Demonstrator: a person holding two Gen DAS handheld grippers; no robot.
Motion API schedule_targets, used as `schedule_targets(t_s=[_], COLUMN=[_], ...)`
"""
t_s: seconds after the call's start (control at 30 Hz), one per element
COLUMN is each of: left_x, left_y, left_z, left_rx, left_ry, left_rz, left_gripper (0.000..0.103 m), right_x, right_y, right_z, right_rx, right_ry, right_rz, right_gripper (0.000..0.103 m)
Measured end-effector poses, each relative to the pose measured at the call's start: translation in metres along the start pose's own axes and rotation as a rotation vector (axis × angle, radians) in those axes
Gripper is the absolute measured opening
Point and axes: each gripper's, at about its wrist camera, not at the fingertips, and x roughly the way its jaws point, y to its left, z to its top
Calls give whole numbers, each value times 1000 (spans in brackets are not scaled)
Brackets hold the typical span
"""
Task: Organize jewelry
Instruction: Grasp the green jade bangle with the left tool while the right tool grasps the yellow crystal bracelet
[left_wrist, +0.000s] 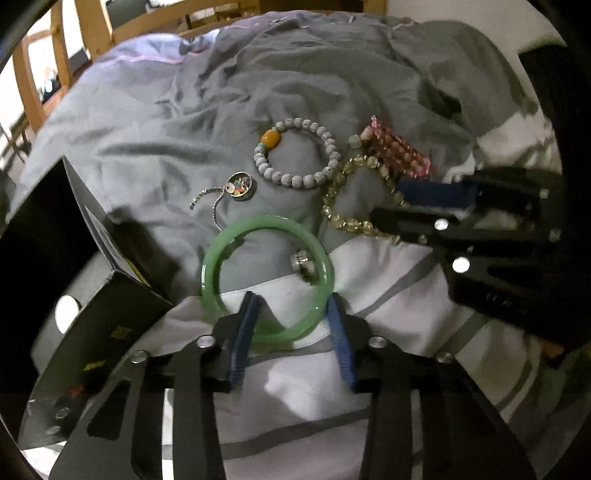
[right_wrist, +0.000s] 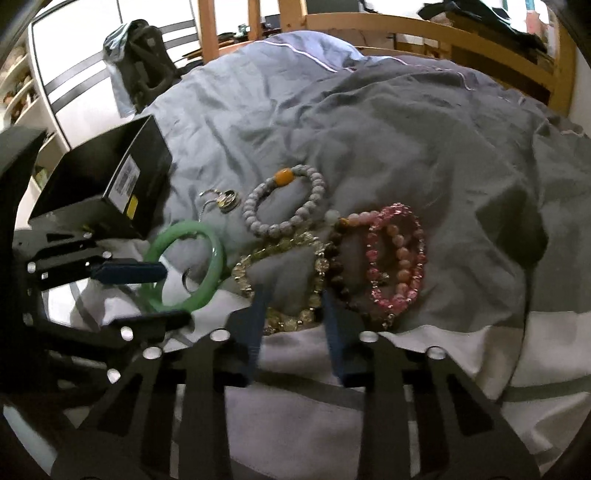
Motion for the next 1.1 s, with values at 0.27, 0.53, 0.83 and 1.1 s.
schedule_targets(t_s=[0.27,0.53,0.83,1.1], left_x=[-10,-35,-59,-53], left_y=[-7,-1,5,-1], left_z=[0,5,10,2], left_rx=[8,-21,-56,-15], left_ry=[-31,-98,-172,-124], left_rz=[-6,-27,-46,-17], left_gripper=[14,10,2,18], right_x=[-23,-33,-55,-62], right_y=[-14,-17,-19,-11], right_z=[9,14,20,20], right_rx=[90,121,151,128], right_ry=[-99,-156,-238,-244], right_rz=[37,87,151,145], right_gripper=[8,8,8,9])
